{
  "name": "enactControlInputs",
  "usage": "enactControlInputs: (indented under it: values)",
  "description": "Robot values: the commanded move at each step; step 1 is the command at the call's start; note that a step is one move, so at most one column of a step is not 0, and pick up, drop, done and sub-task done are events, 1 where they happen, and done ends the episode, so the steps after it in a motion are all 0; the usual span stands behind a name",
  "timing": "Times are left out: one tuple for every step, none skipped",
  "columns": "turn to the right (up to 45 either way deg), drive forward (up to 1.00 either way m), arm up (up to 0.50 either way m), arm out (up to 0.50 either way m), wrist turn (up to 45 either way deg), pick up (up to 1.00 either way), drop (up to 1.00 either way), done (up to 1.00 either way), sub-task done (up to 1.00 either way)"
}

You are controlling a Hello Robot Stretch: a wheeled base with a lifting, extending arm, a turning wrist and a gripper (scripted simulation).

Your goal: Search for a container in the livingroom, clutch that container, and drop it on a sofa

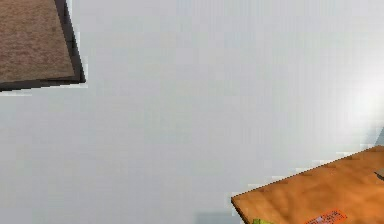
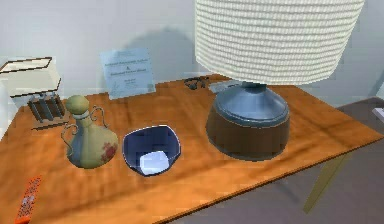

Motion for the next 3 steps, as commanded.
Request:
enactControlInputs:
  values:
    - [0.0, 0.00, 0.50, 0.00, 0.0, 0.00, 0.00, 0.00, 0.00]
    - [0.0, 0.00, 0.38, 0.00, 0.0, 0.00, 0.00, 0.00, 0.00]
    - [0.0, 0.00, 0.00, 0.24, 0.0, 0.00, 0.00, 0.00, 0.00]
